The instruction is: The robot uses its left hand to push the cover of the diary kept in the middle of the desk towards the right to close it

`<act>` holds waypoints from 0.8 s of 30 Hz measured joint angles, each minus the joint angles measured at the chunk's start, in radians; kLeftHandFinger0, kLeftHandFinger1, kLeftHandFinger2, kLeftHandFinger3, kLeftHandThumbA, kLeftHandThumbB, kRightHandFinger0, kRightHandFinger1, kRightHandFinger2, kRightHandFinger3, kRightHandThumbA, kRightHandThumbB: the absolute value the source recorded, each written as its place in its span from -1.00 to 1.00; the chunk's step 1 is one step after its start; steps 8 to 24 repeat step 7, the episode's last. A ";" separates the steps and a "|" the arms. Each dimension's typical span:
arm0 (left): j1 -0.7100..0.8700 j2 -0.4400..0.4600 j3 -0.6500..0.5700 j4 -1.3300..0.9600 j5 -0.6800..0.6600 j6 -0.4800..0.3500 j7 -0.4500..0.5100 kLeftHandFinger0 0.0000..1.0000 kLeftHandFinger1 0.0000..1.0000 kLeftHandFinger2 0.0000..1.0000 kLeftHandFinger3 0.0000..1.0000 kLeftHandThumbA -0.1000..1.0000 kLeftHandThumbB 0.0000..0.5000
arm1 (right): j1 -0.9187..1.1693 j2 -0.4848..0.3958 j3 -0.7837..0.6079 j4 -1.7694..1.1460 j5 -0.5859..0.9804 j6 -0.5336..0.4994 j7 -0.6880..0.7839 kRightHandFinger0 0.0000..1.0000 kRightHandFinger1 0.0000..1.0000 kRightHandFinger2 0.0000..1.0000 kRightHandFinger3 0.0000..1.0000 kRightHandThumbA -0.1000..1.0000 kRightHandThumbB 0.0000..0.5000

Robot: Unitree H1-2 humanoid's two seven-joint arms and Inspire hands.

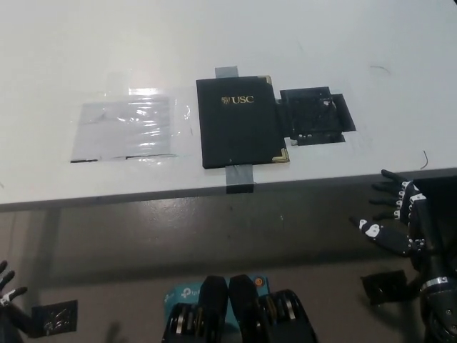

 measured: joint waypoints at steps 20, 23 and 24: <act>-0.011 0.000 0.001 -0.004 -0.019 0.003 0.007 0.32 0.62 0.60 0.70 1.00 0.62 | 0.000 0.001 0.000 0.001 -0.008 0.000 -0.004 -0.17 0.22 0.47 0.70 0.80 -0.86; -0.011 0.000 0.001 -0.004 -0.019 0.003 0.007 0.32 0.62 0.60 0.70 1.00 0.62 | 0.000 0.001 0.000 0.001 -0.008 0.000 -0.004 -0.17 0.22 0.47 0.70 0.80 -0.86; -0.011 0.000 0.001 -0.004 -0.019 0.003 0.007 0.32 0.62 0.60 0.70 1.00 0.62 | 0.000 0.001 0.000 0.001 -0.008 0.000 -0.004 -0.17 0.22 0.47 0.70 0.80 -0.86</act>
